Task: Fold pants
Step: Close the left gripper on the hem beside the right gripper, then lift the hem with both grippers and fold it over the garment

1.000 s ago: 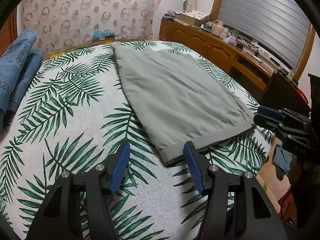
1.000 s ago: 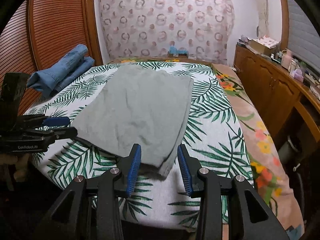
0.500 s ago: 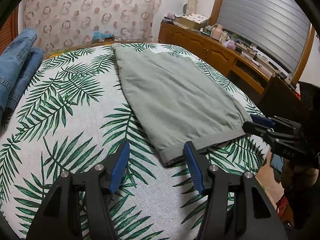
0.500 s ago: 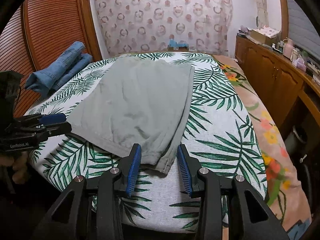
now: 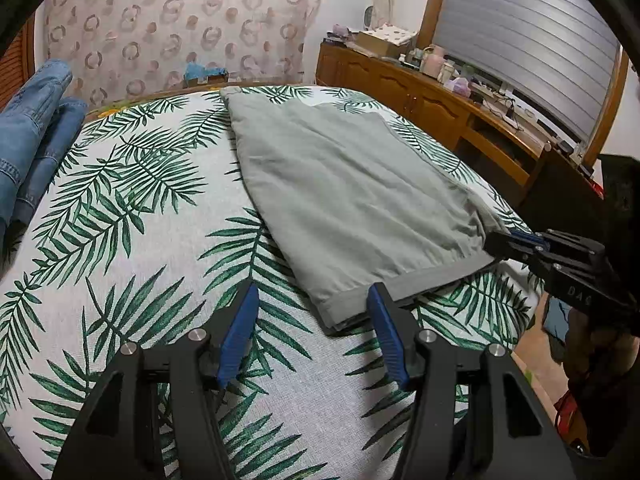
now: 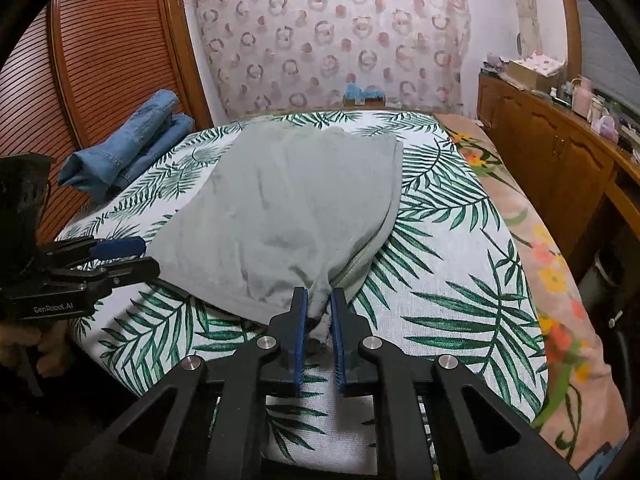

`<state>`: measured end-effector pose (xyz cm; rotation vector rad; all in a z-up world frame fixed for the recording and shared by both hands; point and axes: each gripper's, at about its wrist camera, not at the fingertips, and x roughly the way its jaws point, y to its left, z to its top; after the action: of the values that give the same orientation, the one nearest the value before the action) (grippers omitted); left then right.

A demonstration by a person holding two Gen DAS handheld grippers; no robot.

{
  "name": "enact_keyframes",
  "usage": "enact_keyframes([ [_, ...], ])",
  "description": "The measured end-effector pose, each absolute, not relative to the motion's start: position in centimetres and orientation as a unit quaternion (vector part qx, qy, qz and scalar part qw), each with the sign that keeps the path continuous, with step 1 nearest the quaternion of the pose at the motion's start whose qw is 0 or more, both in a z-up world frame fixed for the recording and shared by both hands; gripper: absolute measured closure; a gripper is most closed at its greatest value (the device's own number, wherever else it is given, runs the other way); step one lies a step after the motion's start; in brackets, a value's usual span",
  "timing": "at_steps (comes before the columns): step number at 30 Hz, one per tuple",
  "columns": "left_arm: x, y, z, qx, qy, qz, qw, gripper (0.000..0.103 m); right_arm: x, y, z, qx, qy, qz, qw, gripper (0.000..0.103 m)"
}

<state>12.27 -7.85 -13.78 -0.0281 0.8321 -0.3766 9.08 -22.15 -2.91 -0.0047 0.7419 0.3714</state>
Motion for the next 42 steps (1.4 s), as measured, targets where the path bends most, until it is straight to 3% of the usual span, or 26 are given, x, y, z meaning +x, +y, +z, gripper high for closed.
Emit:
enact_keyframes([
  [6, 12.4, -7.8, -13.7, -0.017, 0.405, -0.188, 0.895, 0.046, 9.0, -22.5, -3.8, 0.007, 0.36, 0.179, 0.916, 0.092],
  [10, 12.4, -8.2, -13.7, -0.017, 0.408, -0.195, 0.892, 0.058, 8.9, -22.7, -4.0, 0.017, 0.358, 0.18, 0.916, 0.092],
  [17, 13.0, -9.1, -13.7, -0.005, 0.407, -0.204, 0.89, 0.062, 9.2, -23.1, -4.2, 0.032, 0.361, 0.187, 0.913, 0.092],
  [20, 13.1, -9.2, -13.6, -0.014, 0.411, -0.216, 0.886, 0.073, 9.2, -23.0, -4.1, 0.033, 0.361, 0.188, 0.913, 0.092],
  [22, 13.0, -9.4, -13.3, -0.006, 0.407, -0.213, 0.888, 0.087, 9.2, -22.9, -4.1, 0.031, 0.36, 0.188, 0.913, 0.092],
  [24, 12.9, -9.5, -12.9, 0.004, 0.4, -0.213, 0.891, 0.092, 9.2, -22.8, -3.9, 0.028, 0.357, 0.189, 0.914, 0.092],
  [42, 10.6, -7.1, -0.7, -0.018, 0.272, -0.24, 0.932, 0.095, 9.4, -22.1, 6.4, 0.018, 0.239, 0.23, 0.943, 0.095],
])
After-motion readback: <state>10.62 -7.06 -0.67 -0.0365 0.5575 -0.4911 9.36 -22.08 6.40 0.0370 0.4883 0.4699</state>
